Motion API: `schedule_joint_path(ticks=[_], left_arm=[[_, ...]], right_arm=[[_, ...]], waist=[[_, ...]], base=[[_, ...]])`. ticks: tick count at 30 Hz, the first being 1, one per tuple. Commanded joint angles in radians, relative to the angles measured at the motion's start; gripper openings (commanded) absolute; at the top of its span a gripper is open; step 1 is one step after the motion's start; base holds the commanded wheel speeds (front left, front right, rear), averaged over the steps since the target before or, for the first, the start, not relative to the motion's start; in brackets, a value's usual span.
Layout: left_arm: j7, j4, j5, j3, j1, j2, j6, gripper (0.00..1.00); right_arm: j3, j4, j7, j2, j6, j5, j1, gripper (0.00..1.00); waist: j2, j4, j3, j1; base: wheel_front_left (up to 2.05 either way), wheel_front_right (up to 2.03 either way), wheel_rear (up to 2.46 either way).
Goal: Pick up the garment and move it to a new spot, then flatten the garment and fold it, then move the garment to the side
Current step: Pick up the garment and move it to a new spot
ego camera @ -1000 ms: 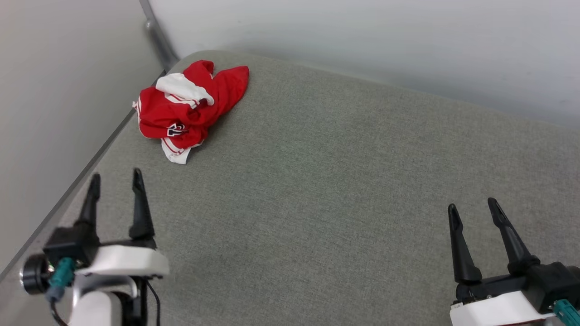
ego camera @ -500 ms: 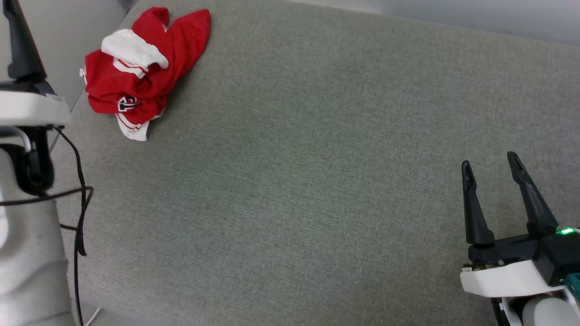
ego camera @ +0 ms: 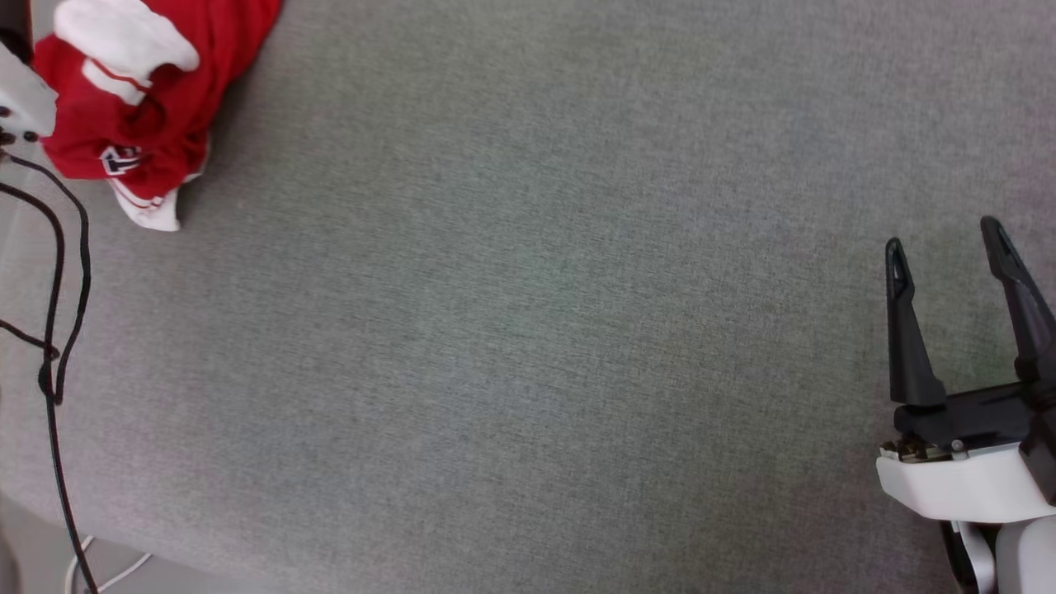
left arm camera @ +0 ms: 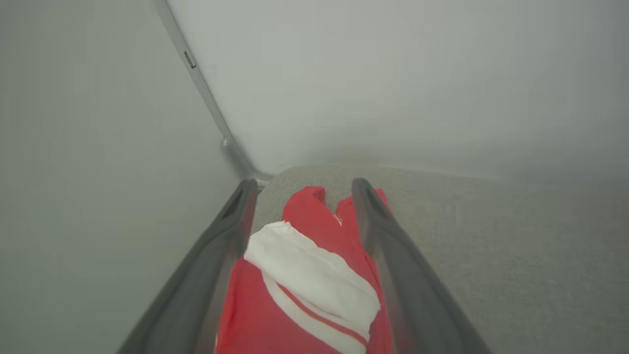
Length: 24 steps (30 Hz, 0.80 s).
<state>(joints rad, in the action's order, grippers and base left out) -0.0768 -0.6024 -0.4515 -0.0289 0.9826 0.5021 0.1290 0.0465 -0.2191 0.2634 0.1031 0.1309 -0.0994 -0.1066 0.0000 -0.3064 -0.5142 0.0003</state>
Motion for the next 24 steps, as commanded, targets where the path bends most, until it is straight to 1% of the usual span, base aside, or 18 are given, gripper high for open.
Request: schedule_joint_path(ticks=[1,2,7,11,14,18,20,24], left_arm=[[-0.077,-0.006,-0.073,-0.048,0.023,0.038,-0.001,1.0],[-0.077,-0.006,-0.073,-0.048,0.023,0.038,-0.001,1.0],[-0.331,-0.026,-0.237,-0.153,0.028,0.114,-0.001,1.0],[-0.535,-0.034,-0.362,-0.222,0.028,0.152,-0.001,1.0],[-0.651,-0.049,-0.424,-0.251,0.035,0.182,-0.001,1.0],[-0.711,-0.086,-0.452,-0.283,0.032,0.186,0.0,1.0],[-0.718,-0.107,-0.469,-0.295,0.024,0.172,0.0,1.0],[-0.699,-0.126,-0.487,-0.335,0.01,0.147,0.0,1.0]], right_arm=[[-0.002,-0.015,0.002,0.014,0.0,-0.003,-0.024,1.0],[-0.002,-0.015,0.002,0.014,0.0,-0.003,-0.024,1.0],[-0.012,-0.039,0.002,0.023,0.0,-0.007,-0.048,1.0],[-0.017,-0.054,0.002,0.03,0.0,-0.014,-0.065,1.0],[-0.015,-0.059,0.002,0.036,0.0,-0.016,-0.071,1.0],[-0.013,-0.064,0.002,0.04,0.0,-0.016,-0.08,1.0],[-0.011,-0.065,0.002,0.038,0.0,-0.017,-0.081,1.0],[-0.012,-0.058,0.002,0.036,0.0,-0.017,-0.081,1.0]], waist=[[0.0,0.019,-0.04,-0.0003],[0.0,0.019,-0.04,-0.0003],[0.0,0.036,-0.084,-0.0003],[0.0,0.05,-0.118,-0.0003],[0.0,0.055,-0.136,-0.0003],[0.0,0.062,-0.155,-0.0003],[0.0,0.063,-0.16,-0.0003],[0.0,0.064,-0.163,-0.0003]], base=[[0.0,0.0,0.0],[0.0,0.0,0.0],[0.0,0.0,0.0],[0.0,0.0,0.0],[0.0,0.0,0.0],[0.0,0.0,0.0],[0.0,0.0,0.0],[0.0,0.0,0.0]])
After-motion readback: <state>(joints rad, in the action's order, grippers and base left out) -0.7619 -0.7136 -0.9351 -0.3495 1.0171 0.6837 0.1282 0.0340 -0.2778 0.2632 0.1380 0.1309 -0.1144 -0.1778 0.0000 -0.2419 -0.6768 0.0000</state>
